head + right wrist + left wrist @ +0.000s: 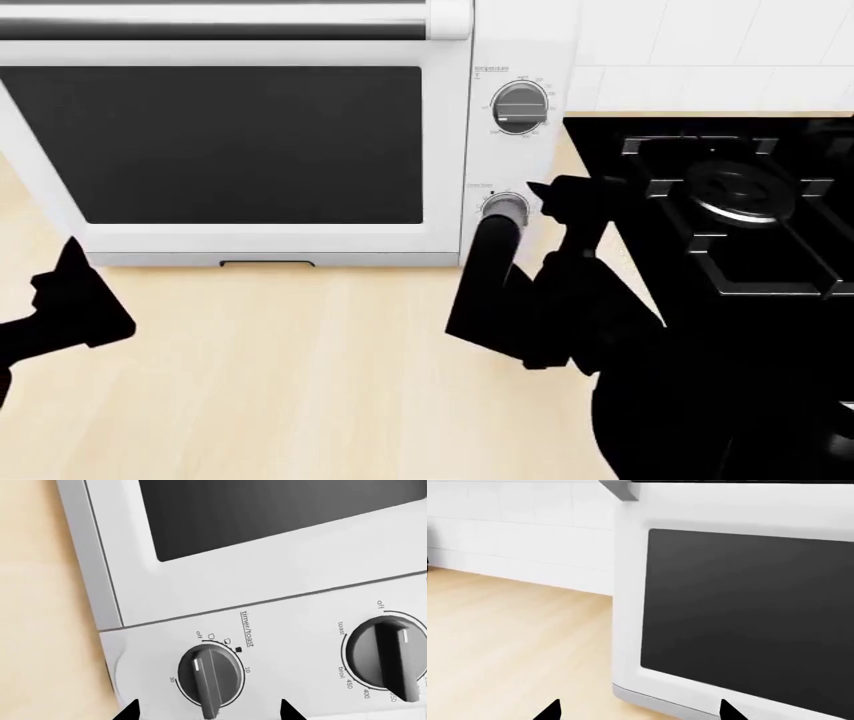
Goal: Turn on the toaster oven by setting the timer.
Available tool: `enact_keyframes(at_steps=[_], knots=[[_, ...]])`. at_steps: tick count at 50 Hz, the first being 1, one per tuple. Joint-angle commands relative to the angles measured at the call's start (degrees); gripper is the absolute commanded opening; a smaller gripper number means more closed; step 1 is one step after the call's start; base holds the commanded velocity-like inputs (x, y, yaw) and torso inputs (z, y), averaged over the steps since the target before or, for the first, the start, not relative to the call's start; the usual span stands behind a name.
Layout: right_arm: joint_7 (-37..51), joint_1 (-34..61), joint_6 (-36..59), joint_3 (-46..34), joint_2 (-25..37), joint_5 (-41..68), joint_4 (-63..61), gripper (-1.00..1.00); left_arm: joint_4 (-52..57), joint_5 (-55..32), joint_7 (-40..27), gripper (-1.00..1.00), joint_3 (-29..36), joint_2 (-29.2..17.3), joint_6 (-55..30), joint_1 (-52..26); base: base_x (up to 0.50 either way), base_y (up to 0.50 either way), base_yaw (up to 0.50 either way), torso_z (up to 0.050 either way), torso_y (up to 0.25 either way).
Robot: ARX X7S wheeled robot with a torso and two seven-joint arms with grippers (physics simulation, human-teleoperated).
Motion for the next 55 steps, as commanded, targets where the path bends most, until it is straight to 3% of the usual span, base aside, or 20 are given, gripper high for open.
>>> enact_keyframes(at_steps=[1,28,42,55], knots=[[0.5,2.0,1.0,-2.9,-1.0,-0.2,1.3,1.00,0.0,-0.2,0.1,1.00,-0.1,0.1,0.5,0.8,0.00,0.00,0.00,0.000,0.000],[2.6,2.9,3.3,-4.2,-3.2,3.7,1.3,1.00,-0.3,-0.5,0.6,1.00,-0.6,0.3,1.6,2.3,0.00,0.00,0.00,0.000,0.000],[11.9,6.3,3.3,-3.6,-4.5,16.5,4.9,1.00,-0.5,-0.3,0.9,1.00,-0.9,0.3,2.0,3.0,0.00,0.00,0.00,0.000,0.000],[15.0,8.3,2.3,-4.8,-5.3,19.8,7.4,1.00,-0.5,-0.1,1.1,1.00,-0.8,0.3,2.4,3.3,0.00,0.00,0.00,0.000,0.000]])
